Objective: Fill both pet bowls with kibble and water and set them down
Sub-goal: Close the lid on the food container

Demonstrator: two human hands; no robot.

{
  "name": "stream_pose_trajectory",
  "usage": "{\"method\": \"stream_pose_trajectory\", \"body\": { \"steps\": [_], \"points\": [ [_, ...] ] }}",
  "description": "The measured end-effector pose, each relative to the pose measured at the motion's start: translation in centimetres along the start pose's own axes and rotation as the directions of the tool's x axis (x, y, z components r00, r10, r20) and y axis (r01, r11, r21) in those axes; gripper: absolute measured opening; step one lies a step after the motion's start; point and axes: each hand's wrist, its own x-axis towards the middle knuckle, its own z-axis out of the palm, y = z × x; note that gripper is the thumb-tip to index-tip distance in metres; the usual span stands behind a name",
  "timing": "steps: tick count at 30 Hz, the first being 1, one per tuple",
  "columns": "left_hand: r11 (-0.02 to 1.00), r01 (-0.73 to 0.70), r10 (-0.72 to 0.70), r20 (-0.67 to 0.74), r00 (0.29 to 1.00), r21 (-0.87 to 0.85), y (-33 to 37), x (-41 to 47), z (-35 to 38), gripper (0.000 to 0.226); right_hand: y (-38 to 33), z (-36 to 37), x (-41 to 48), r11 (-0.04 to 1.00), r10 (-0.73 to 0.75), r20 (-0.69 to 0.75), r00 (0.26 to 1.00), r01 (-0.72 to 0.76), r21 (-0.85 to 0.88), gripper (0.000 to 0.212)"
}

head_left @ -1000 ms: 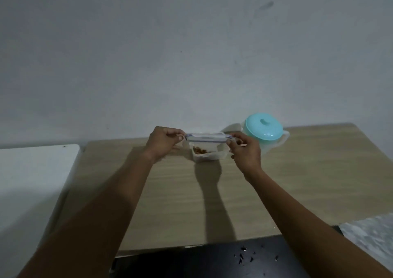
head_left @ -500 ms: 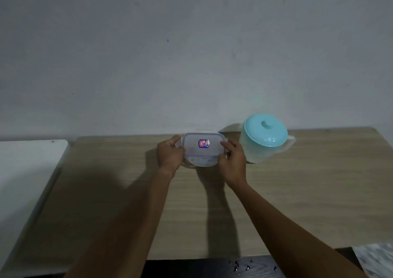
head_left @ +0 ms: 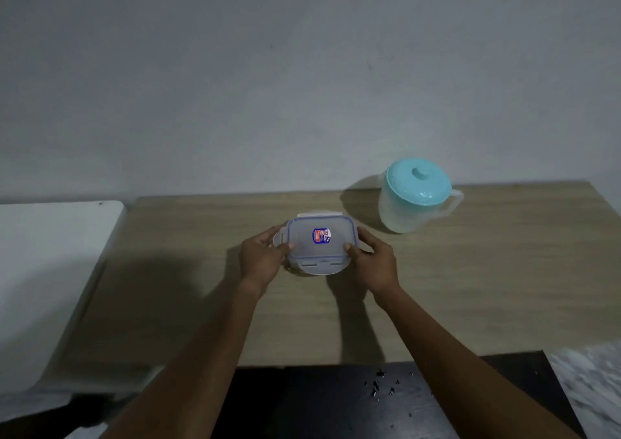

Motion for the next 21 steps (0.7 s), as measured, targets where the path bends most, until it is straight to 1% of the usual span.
{"method": "stream_pose_trajectory", "body": {
  "steps": [4, 6, 11, 14, 16, 19, 21],
  "points": [
    [1.000, 0.019, -0.019, 0.003, 1.000, 0.010, -2.2, -2.8, -1.8, 0.058, 0.6, 0.3, -2.8, 1.000, 0.029, 0.015, 0.999, -0.029, 0.006, 0.053],
    [0.999, 0.033, -0.033, 0.024, 0.999, -0.017, -2.9, -3.6, -2.3, 0.058, 0.5, 0.4, -3.6, 0.999, 0.035, 0.014, 0.999, -0.035, 0.010, 0.050],
    [0.995, 0.084, -0.083, 0.039, 0.996, -0.043, -3.2, -4.6, -2.6, 0.051, 0.6, 0.2, -5.1, 1.000, -0.002, 0.035, 0.999, 0.002, 0.000, 0.044],
    [0.994, 0.099, -0.096, 0.059, 0.994, -0.038, -3.0, -4.5, -2.5, 0.049, 0.8, 0.1, -5.6, 1.000, 0.012, 0.041, 0.999, -0.013, 0.025, 0.045],
    [0.992, 0.114, -0.108, 0.094, 0.990, -0.063, -2.7, -4.5, -2.4, 0.050, 1.0, -0.1, -5.4, 0.998, 0.046, 0.039, 0.998, -0.048, 0.048, 0.046],
    [0.989, 0.119, -0.110, 0.096, 0.989, -0.088, -2.2, -4.9, -2.4, 0.050, 0.5, -0.4, -5.3, 0.980, 0.140, 0.067, 0.988, -0.148, 0.134, 0.048],
    [0.986, 0.119, -0.108, 0.095, 0.990, -0.120, -2.2, -5.1, -2.5, 0.051, 0.3, -0.5, -5.0, 0.980, 0.156, 0.067, 0.986, -0.163, 0.113, 0.049]
  ]
}}
